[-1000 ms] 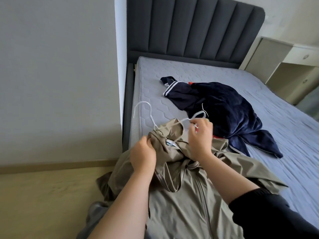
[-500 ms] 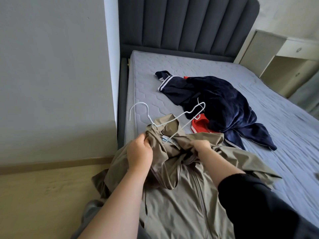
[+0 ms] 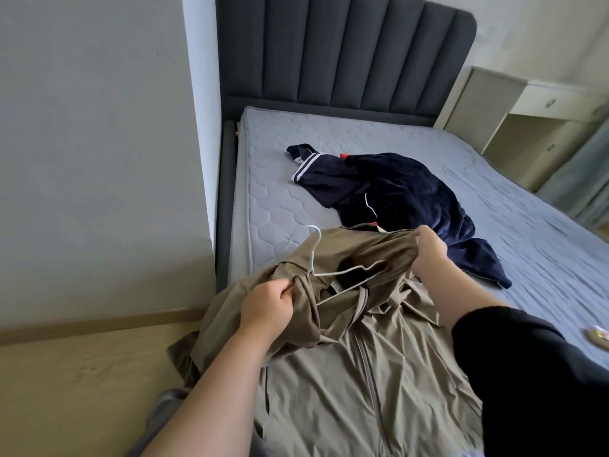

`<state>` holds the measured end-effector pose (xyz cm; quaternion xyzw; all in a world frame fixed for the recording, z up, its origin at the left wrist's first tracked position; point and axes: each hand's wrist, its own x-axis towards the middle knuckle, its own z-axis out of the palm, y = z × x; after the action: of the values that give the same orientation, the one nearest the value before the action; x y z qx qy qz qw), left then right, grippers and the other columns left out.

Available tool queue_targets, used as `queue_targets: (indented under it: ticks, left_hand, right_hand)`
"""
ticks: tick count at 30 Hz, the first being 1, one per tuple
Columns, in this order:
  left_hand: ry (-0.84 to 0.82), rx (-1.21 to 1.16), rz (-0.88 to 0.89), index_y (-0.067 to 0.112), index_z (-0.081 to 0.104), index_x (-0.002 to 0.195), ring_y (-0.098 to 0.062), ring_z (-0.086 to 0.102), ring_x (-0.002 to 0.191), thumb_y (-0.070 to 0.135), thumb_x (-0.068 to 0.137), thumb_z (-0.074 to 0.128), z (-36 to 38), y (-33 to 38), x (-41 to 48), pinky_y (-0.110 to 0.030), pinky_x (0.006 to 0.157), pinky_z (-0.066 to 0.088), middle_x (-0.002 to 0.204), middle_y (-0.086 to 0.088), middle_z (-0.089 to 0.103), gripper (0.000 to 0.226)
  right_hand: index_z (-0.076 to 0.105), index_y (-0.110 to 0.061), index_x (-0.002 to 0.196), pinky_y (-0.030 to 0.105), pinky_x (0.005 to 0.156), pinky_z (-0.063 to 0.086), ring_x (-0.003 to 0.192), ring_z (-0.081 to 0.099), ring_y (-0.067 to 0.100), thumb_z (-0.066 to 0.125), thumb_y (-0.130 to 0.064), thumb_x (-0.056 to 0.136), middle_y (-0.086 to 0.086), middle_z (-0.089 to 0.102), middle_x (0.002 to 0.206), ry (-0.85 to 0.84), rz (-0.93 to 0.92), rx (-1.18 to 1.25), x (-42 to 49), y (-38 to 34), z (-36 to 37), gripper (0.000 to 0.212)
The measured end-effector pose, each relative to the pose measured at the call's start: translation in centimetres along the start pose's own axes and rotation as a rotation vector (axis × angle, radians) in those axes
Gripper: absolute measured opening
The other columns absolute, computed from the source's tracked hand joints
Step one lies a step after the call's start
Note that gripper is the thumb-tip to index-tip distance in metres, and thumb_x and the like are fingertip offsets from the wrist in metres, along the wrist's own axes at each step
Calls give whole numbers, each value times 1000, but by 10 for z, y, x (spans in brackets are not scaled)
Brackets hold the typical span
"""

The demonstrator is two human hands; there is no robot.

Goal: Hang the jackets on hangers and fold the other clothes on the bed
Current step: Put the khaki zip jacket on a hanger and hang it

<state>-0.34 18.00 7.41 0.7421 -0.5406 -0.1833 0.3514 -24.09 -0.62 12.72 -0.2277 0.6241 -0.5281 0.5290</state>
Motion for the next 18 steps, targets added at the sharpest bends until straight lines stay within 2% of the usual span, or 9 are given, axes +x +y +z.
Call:
queue_targets:
  ticks: [2,3,5,8,11,13,15,17,18]
  left_hand:
    - [-18,61,10,11,66,92,-33,59,91,22,96,47,2,0,-1,-30,64,35,94,-11,69,22]
    - [-9,78,14,11,66,92,-33,59,91,22,96,46,4,0,-1,-31,64,36,94,-11,69,23]
    - [16,71,14,10,66,92,-33,60,90,21,96,45,7,-1,-1,-31,65,35,92,-10,69,23]
    - [32,-26,2,7,64,86,-31,59,84,15,95,45,10,-3,3,-33,67,40,83,-9,66,23]
    - [92,-177,20,9,59,71,-21,54,72,8,92,48,9,-3,4,-23,63,35,70,2,60,24]
    - [136,-235,20,13,55,65,-14,49,64,3,91,49,6,0,2,-13,55,31,63,9,53,29]
    - [165,-269,11,7,63,72,-10,49,62,1,91,49,1,2,3,-7,54,33,65,8,57,25]
    - [181,-264,27,2,68,82,-14,52,66,1,91,51,-2,6,3,-8,55,34,74,-1,65,20]
    - [184,-250,35,1,69,86,-18,55,70,1,91,52,-3,7,2,-11,56,33,79,-6,68,18]
  right_hand:
    - [63,-4,99,35,70,53,69,60,24,71,-14,65,10,63,80,-119,3,-5,-16,1,8,36]
    - [65,-1,100,36,71,55,71,63,25,74,-11,70,13,66,83,-214,-3,-11,-29,2,15,32]
    - [68,1,95,33,69,54,70,63,25,62,-4,86,16,66,84,-412,-40,-117,-61,9,33,12]
    - [74,-11,79,30,62,43,62,55,22,48,4,92,14,62,76,-772,-119,-377,-107,28,49,33]
    - [64,-14,88,23,59,47,64,57,14,41,4,94,5,59,74,-1055,-14,-566,-131,37,46,30]
    - [67,-11,93,22,59,47,64,58,8,44,-5,94,-2,63,71,-1012,-146,-641,-131,37,42,24]
    - [71,-10,92,22,66,43,68,56,2,49,-9,93,-12,63,71,-742,-579,-817,-117,36,37,22]
    - [67,-13,108,24,84,37,94,53,8,51,-10,90,-7,61,96,-472,-1022,-1046,-103,38,32,24]
    - [61,-14,120,26,92,33,108,47,14,52,-12,89,-2,58,111,-437,-1118,-1157,-96,38,30,32]
